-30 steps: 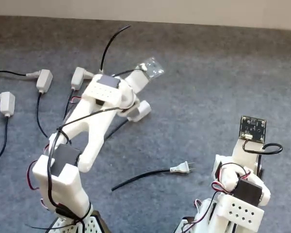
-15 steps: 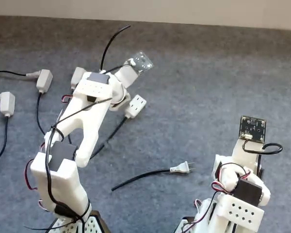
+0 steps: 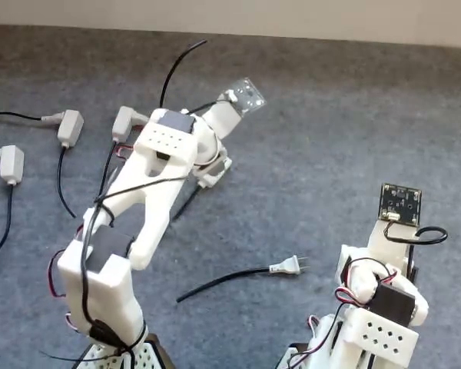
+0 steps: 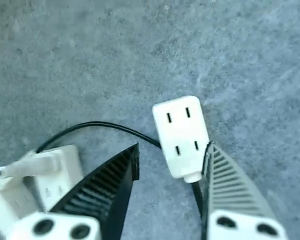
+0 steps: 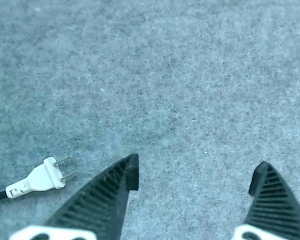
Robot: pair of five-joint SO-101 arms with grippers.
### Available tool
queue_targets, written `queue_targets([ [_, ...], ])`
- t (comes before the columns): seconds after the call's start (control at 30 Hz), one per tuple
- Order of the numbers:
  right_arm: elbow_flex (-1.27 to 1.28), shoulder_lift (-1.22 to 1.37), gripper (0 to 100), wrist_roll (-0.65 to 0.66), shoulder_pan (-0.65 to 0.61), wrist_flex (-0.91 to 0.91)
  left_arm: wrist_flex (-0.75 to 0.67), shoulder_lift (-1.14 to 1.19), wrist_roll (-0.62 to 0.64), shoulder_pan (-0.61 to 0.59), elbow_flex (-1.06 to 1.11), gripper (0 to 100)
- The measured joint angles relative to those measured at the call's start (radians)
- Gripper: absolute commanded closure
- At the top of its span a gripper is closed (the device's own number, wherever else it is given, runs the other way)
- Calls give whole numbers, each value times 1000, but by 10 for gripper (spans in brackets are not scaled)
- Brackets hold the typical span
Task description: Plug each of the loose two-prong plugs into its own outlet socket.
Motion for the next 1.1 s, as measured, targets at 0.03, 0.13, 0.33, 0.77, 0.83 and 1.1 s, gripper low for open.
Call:
queue_targets([
  [0.03, 0, 0, 663, 0, 0, 0, -6, 25, 0, 0, 0, 793],
  [0.13, 0, 0, 663, 0, 0, 0, -34, 115, 2, 3, 0, 793],
  [0.33, 0, 0, 663, 0, 0, 0, -91, 215, 3, 8, -21, 835],
  [0.77, 17, 0, 663, 0, -43, 0, 212, 233, -57, 9, -235, 996],
  [0.83, 17, 0, 663, 0, -43, 0, 315, 232, -58, 8, -288, 996],
  [1.1, 17, 0, 663, 18, -43, 0, 526, 6, -115, 55, -186, 996],
])
